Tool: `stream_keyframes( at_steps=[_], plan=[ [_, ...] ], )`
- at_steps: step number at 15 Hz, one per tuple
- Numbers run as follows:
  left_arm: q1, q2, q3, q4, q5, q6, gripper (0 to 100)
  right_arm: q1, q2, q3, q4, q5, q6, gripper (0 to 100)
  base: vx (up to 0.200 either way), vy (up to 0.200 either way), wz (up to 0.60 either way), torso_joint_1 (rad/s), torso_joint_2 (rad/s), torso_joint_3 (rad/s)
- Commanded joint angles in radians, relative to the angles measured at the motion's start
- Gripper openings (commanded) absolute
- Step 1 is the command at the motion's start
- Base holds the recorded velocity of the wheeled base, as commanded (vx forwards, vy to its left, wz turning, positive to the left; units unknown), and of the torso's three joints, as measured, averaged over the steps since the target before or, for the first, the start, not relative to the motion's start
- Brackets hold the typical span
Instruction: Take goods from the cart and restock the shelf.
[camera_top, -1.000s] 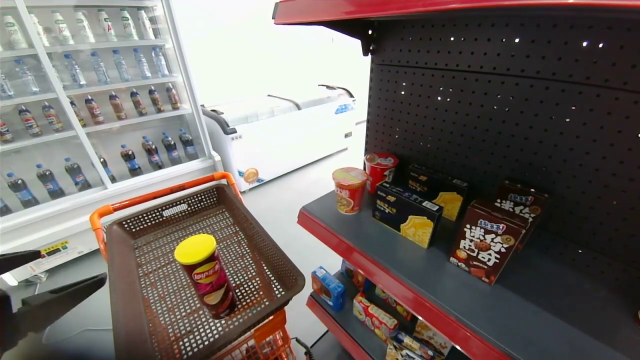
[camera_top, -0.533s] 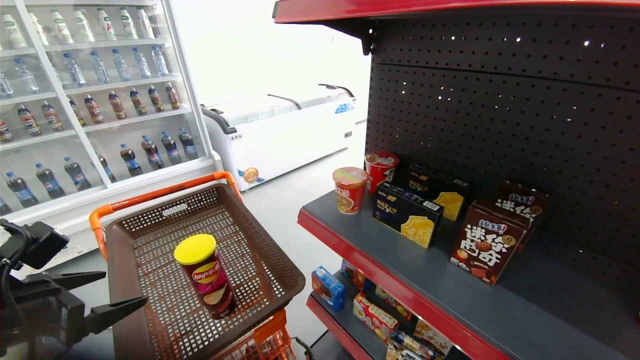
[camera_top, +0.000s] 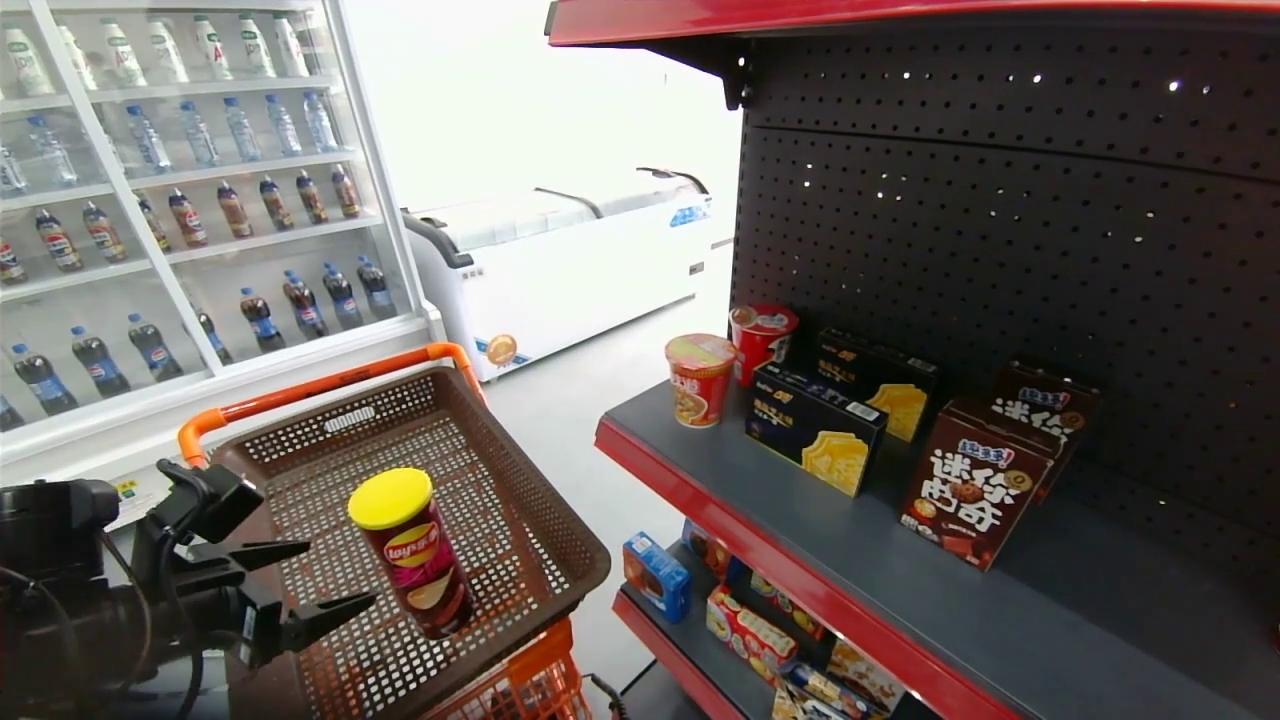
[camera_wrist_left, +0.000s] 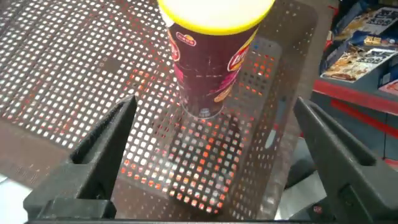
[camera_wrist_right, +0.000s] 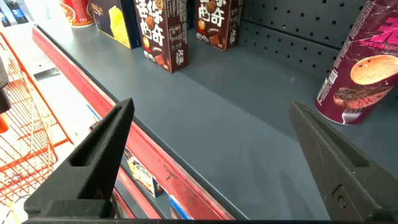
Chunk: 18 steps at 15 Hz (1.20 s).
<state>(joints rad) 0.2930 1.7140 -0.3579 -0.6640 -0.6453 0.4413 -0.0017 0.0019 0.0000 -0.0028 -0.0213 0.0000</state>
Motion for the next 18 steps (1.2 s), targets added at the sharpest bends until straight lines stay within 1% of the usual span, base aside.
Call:
stream_keyframes(
  at_steps=[1,3,6,8,9,10,11,13,14,16,18],
  plan=[
    [-0.032,0.151,-0.009,-0.062,0.001,0.004,100,0.000,0.000,0.000,0.000,0.000,0.000,100,0.000,0.000,0.00,0.000,0.00,0.000],
    [-0.051,0.207,-0.021,-0.098,0.004,0.004,100,0.000,0.000,0.000,0.000,0.000,0.000,100,0.000,0.000,0.00,0.000,0.00,0.000],
    [-0.075,0.309,-0.092,-0.167,0.007,0.001,100,0.000,0.000,0.000,0.000,0.000,0.000,100,0.000,0.000,0.00,0.000,0.00,0.000],
    [-0.094,0.352,-0.131,-0.181,0.007,-0.004,100,0.000,0.000,0.000,0.000,0.000,0.000,100,0.000,0.000,0.00,0.000,0.00,0.000],
    [-0.104,0.361,-0.141,-0.186,0.009,0.007,100,0.000,0.000,0.000,0.000,0.000,0.000,100,0.000,0.000,0.00,0.000,0.00,0.000],
    [-0.120,0.371,-0.145,-0.198,0.010,0.007,100,0.000,0.000,0.000,0.000,0.000,0.000,100,0.000,0.000,0.00,0.000,0.00,0.000],
    [-0.135,0.386,-0.148,-0.220,0.026,0.007,100,0.000,0.000,0.000,0.000,0.000,0.000,100,0.000,0.000,0.00,0.000,0.00,0.000],
    [-0.169,0.418,-0.168,-0.258,0.107,-0.001,100,0.000,0.000,0.000,0.000,0.000,0.000,100,0.000,0.000,0.00,0.000,0.00,0.000],
    [-0.175,0.432,-0.187,-0.264,0.122,-0.004,100,0.000,0.000,0.000,0.000,0.000,0.000,100,0.000,0.000,0.00,0.000,0.00,0.000],
    [-0.179,0.443,-0.211,-0.258,0.122,-0.007,100,0.000,0.000,0.000,0.000,0.000,0.000,100,0.000,0.000,0.00,0.000,0.00,0.000],
    [-0.198,0.464,-0.237,-0.264,0.122,-0.007,100,0.000,0.000,0.000,0.000,0.000,0.000,100,0.000,0.000,0.00,0.000,0.00,0.000]
  ],
)
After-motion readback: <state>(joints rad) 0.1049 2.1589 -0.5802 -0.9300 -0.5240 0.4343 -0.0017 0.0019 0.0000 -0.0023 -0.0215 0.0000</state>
